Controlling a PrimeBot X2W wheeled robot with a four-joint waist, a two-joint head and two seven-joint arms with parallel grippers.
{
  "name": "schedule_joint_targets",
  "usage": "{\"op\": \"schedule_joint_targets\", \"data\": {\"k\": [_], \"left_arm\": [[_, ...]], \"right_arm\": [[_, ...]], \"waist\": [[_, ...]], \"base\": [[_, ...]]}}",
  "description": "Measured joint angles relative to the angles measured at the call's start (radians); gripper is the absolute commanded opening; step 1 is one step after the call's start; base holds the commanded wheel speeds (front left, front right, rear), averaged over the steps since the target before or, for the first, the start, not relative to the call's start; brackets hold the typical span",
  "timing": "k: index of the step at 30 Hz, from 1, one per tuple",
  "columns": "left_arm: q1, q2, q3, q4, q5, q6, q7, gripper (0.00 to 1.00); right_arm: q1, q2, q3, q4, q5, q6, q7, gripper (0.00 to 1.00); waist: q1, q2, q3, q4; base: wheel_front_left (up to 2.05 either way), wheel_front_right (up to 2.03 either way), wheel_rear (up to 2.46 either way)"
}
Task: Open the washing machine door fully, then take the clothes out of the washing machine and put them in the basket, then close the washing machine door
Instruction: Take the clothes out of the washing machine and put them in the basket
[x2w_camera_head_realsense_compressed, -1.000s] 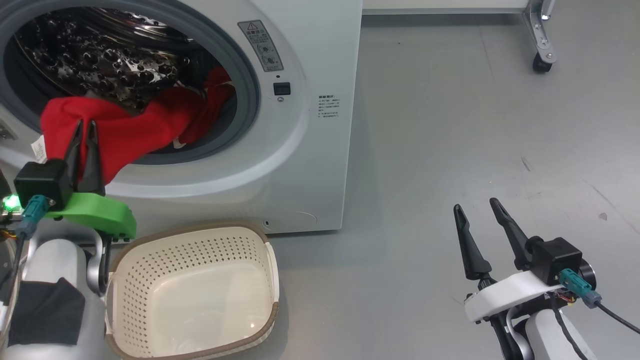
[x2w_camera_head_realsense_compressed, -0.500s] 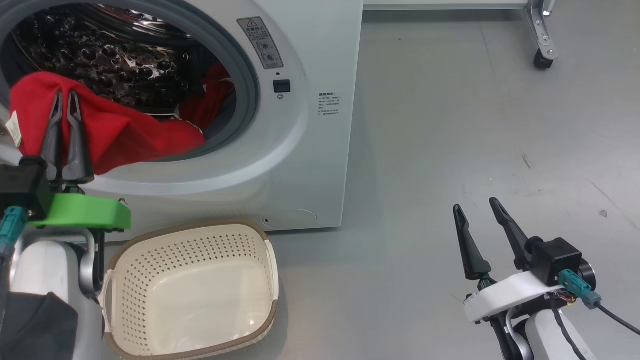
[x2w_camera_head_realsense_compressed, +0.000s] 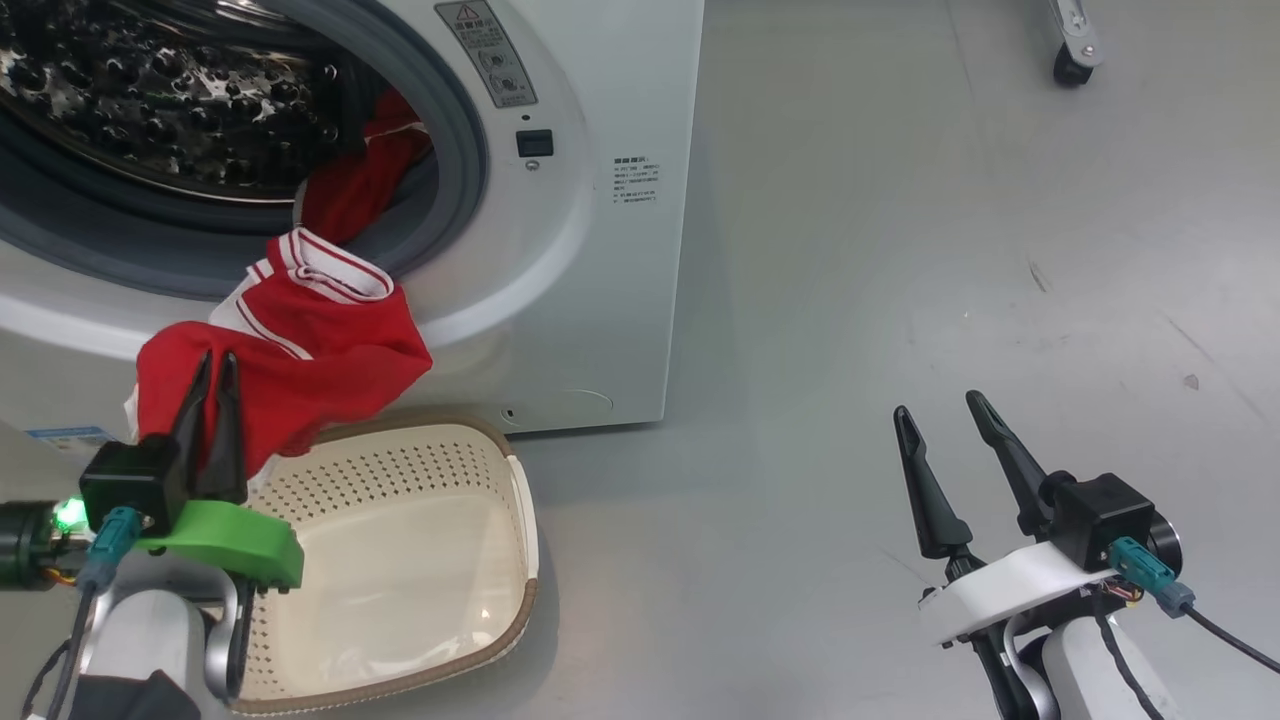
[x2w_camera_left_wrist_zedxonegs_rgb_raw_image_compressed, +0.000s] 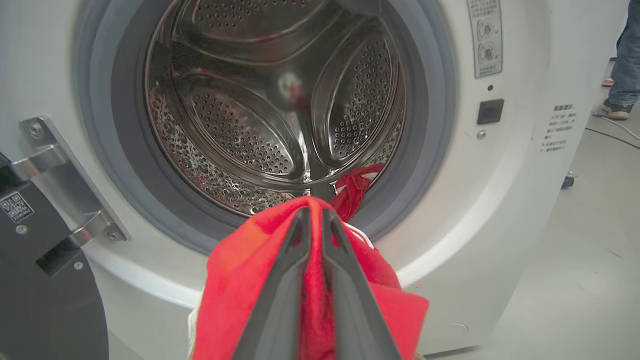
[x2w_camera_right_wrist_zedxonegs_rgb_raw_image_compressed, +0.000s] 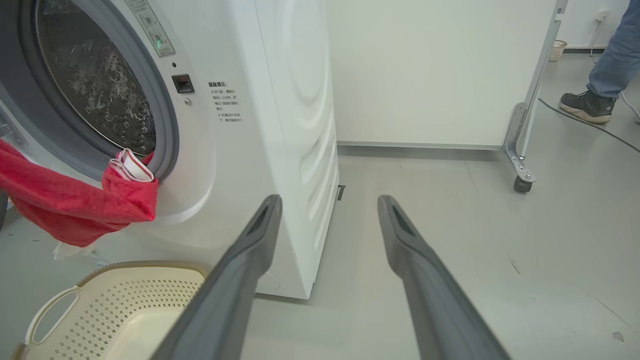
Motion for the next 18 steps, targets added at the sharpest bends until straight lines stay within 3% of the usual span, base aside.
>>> {"op": "schedule_joint_targets", "data": {"k": [18], "left_arm": [[0.015, 0.035, -0.025, 0.149, 0.04, -0.001, 0.07, 0.0]], "right_arm": [[-0.053, 0.006, 0.022, -0.016, 0.0, 0.001, 0.0, 1.0]], "waist": [[0.0, 0.0, 0.126, -0.07]], "base": [[0.0, 0.0, 0.0]]}}
